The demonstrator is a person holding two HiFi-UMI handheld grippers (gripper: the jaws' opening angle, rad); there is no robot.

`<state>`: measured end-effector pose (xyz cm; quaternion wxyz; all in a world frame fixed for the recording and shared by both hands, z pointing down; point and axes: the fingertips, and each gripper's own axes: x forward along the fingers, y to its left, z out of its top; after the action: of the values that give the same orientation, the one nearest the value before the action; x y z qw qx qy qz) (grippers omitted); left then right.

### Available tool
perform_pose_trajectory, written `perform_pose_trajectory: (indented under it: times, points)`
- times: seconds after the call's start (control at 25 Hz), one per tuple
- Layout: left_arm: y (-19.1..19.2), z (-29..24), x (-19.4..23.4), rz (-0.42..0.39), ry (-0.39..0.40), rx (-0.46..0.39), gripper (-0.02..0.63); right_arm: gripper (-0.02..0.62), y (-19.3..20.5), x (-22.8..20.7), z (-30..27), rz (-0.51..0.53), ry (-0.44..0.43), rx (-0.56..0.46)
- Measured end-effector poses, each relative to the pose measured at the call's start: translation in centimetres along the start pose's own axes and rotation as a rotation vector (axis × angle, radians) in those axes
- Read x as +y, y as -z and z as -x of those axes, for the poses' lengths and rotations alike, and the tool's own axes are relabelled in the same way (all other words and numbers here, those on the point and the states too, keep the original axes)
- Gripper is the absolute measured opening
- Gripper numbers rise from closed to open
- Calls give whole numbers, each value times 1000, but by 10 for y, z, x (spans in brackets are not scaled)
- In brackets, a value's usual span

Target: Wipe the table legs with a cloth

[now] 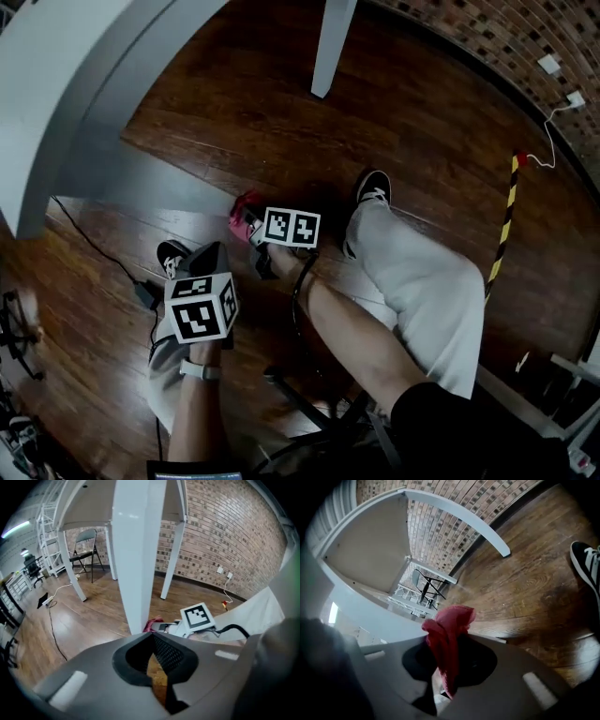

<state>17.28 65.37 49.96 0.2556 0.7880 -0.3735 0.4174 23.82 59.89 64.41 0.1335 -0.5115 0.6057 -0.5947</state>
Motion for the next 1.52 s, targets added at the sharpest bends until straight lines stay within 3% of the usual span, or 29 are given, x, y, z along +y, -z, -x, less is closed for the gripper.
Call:
perform_pose_trajectory:
  times: [0.16,0.32,0.44,0.6,0.76,0.92,1.2,1.52]
  points:
    - [-21,20,22,98,-69,-122,-5,52,-30,66,35,-21,-94,-23]
    - [-23,37,32,145,-54,-169,-5,52,-45,127,64,-74,-163,-48]
    - [-31,49,20,100,-2,-228,-5,52,-56,175,87,-102,-231,-71]
    - [-71,95,-4,26,98,-492,-5,52,-74,234,114,-66,-318,-83]
    - [-109,147,-5,-15,77,-650,-5,52,-86,288,141,-35,-404,-69]
    - [-135,195,-8,-51,-19,-706,-5,52,-95,344,173,4,-522,-52]
    - [-176,270,-30,-19,-103,-833,-6,52,-113,429,215,168,-763,28]
    - [-235,249,-47,2,-187,-805,-6,54,-153,430,215,296,-779,110]
